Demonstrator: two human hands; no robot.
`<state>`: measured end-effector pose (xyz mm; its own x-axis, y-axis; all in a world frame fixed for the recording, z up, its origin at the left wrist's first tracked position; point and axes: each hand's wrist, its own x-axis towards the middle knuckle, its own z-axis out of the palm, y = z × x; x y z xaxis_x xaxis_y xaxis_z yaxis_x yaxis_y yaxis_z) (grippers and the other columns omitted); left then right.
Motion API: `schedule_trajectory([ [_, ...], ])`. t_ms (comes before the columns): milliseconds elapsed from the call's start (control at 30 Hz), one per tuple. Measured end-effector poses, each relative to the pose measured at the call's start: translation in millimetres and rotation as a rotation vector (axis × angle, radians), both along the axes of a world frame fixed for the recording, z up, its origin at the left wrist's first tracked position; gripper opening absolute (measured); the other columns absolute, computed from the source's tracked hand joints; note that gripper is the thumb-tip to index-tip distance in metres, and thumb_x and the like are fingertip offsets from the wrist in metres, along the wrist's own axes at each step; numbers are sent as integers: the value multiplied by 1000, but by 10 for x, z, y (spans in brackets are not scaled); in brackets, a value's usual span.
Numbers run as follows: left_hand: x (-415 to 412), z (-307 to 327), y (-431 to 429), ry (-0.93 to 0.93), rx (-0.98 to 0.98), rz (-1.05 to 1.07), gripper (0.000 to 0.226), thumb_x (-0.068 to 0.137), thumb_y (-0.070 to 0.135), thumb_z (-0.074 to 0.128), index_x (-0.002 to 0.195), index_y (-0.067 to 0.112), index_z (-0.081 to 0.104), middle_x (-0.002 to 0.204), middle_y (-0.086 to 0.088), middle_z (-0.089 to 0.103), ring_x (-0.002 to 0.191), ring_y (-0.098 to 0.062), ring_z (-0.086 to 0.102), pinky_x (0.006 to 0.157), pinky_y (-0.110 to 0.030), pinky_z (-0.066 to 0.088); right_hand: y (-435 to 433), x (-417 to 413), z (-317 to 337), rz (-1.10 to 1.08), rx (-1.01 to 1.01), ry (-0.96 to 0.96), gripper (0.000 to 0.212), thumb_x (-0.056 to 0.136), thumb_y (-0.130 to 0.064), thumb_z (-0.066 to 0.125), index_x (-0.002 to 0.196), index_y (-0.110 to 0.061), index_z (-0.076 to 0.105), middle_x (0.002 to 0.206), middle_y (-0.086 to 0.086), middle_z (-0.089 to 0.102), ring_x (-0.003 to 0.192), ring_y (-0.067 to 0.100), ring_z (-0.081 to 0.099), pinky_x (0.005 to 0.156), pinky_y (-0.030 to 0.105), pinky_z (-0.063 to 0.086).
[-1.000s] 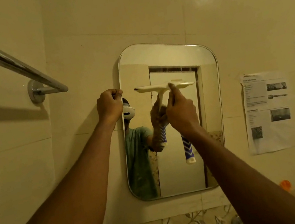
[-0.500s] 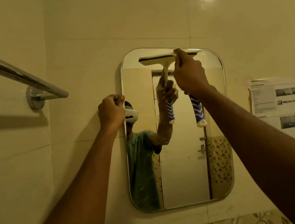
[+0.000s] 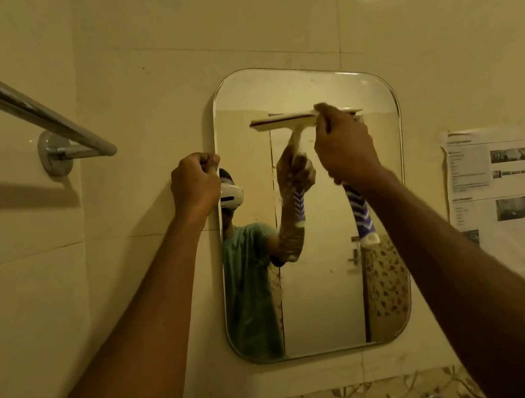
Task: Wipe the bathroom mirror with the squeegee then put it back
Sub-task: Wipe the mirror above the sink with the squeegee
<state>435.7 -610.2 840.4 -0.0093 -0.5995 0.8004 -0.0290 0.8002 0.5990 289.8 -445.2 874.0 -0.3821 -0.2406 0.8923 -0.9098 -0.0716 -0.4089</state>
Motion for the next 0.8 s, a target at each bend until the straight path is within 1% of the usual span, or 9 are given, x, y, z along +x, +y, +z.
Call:
schedule_trajectory([
  [33, -2, -3, 2, 2, -2, 6, 31, 97, 30, 55, 115, 6, 65, 112, -12, 69, 97, -23, 63, 75, -26, 45, -6, -9, 43, -16, 4, 9, 41, 103, -31, 35, 143, -25, 42, 87, 2, 63, 44, 8, 57, 32, 13, 40],
  [100, 3, -3, -3, 8, -5, 10, 30, 97, 30, 55, 114, 6, 65, 110, -12, 69, 96, -23, 63, 75, -27, 45, -33, 8, -34, -12, -11, 7, 41, 103, -31, 36, 144, -25, 41, 80, 0, 61, 45, 6, 56, 33, 11, 39],
  [167, 7, -5, -10, 9, -6, 2, 30, 97, 30, 55, 111, 6, 66, 109, -12, 70, 95, -23, 63, 76, -27, 45, -65, 41, -300, 33, -43, 4, 43, 103, -30, 38, 145, -24, 40, 67, -3, 57, 40, 1, 55, 34, 9, 39],
  [233, 16, -5, 1, 17, -3, -3, 29, 97, 29, 56, 110, 6, 67, 108, -11, 70, 96, -23, 64, 78, -27, 46, -87, 58, -674, 42, -42, 25, 44, 102, -29, 40, 145, -22, 39, 59, -6, 54, 42, -6, 55, 35, 7, 38],
  [300, 25, -9, 35, 21, 1, -7, 29, 97, 29, 55, 112, 6, 67, 109, -12, 70, 100, -25, 64, 79, -27, 46, -81, 69, -1036, 5, -13, 19, 44, 102, -30, 40, 146, -24, 39, 59, -8, 54, 51, -9, 57, 39, 6, 39],
  [367, 26, -25, 75, 24, 6, -15, 30, 98, 30, 54, 113, 7, 67, 110, -11, 70, 101, -25, 64, 79, -28, 46, -69, 79, -1254, -38, 26, -8, 45, 101, -34, 39, 146, -28, 38, 63, -11, 56, 54, -4, 59, 39, 8, 39],
  [500, 40, -129, 109, 58, 33, -27, 28, 96, 30, 57, 110, 9, 68, 107, -7, 71, 93, -19, 63, 75, -26, 47, -80, 54, -1038, 37, 4, -35, 45, 100, -38, 38, 144, -26, 41, 67, -10, 58, 46, -5, 57, 37, 7, 40],
  [633, 40, -302, 88, 88, 92, -58, 25, 92, 32, 63, 107, 12, 70, 93, 3, 66, 75, -5, 57, 58, -11, 41, -85, 40, -693, 38, -38, 16, 45, 101, -36, 37, 144, -21, 41, 65, -9, 56, 47, -9, 56, 37, 8, 40],
  [800, 63, -332, 69, 69, 102, -79, 24, 92, 32, 64, 107, 13, 70, 93, 2, 66, 73, -3, 57, 61, -15, 46, -150, 83, -1140, 0, -32, -7, 46, 101, -37, 35, 147, -28, 35, 60, -7, 54, 55, -8, 57, 40, 10, 42],
])
